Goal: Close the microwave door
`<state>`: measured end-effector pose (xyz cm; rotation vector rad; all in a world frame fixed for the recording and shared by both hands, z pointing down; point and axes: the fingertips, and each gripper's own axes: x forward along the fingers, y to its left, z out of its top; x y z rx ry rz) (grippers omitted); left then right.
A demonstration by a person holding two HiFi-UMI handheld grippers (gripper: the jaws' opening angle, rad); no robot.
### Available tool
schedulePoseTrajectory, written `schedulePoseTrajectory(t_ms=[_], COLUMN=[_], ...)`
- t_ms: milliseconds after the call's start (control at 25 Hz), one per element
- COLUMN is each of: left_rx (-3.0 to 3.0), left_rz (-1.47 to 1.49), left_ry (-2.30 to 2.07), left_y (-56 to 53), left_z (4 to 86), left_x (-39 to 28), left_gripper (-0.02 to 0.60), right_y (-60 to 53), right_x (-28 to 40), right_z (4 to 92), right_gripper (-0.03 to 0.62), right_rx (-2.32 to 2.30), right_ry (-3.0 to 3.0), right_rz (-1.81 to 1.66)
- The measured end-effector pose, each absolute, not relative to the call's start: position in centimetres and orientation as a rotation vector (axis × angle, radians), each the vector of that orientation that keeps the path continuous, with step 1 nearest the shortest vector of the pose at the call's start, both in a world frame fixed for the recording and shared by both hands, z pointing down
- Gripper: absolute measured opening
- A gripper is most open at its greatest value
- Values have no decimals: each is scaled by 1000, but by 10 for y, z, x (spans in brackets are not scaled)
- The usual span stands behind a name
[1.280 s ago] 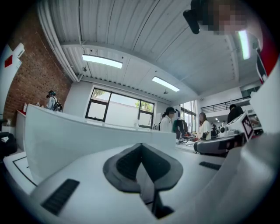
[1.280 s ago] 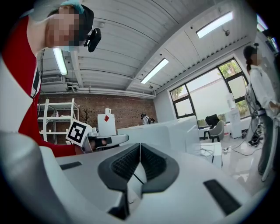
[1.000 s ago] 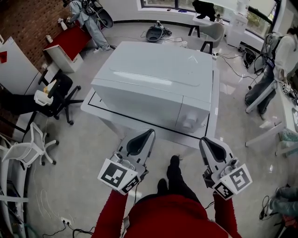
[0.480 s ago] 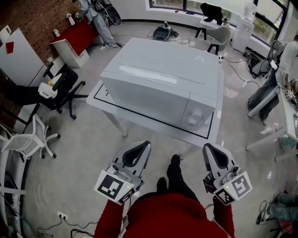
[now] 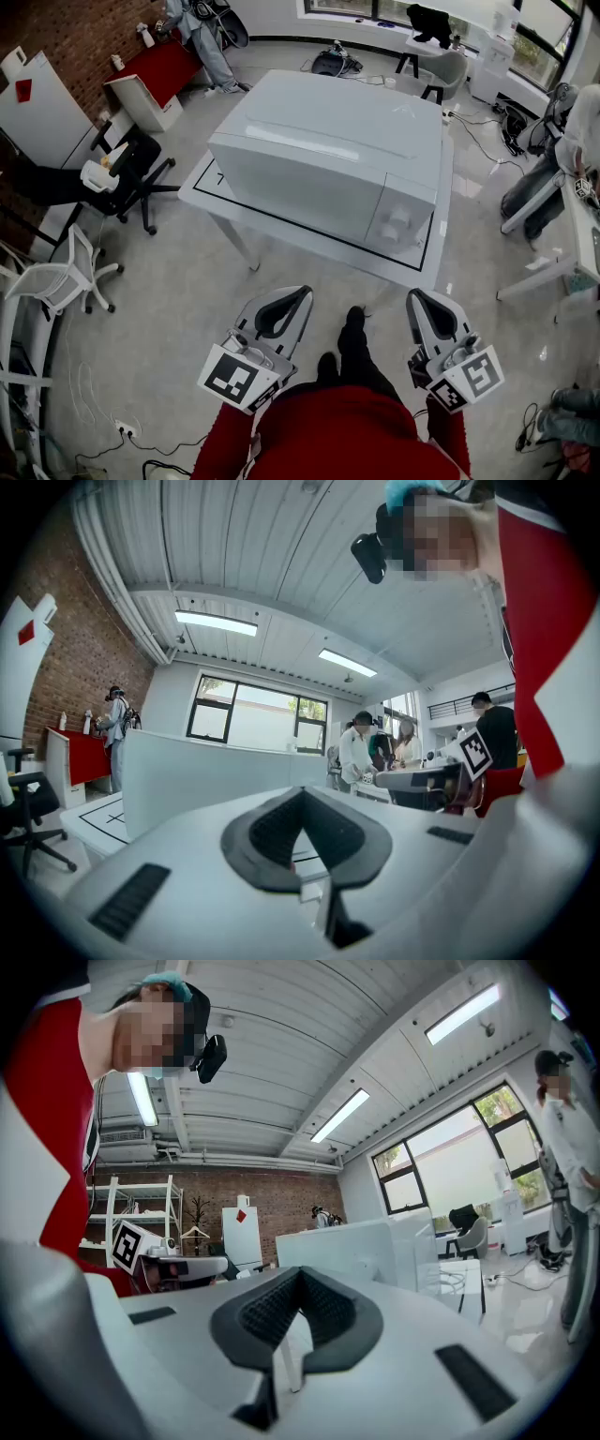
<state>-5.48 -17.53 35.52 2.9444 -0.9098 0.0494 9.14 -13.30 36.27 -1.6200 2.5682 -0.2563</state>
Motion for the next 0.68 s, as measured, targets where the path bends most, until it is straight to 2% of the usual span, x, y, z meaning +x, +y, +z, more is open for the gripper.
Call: schedulePoseTrajectory(t_ms=[680], left_rx=[2948], left_rz=[46], left_ry=[-878], left_y=[-161], left_z=[354], left_x=[-47], left_gripper=[11], right_y=[-125], right_x=[89], right_z=[368], right_gripper=[12], right_rx=[-1629], right_ry=[2590], right_rz=[-247])
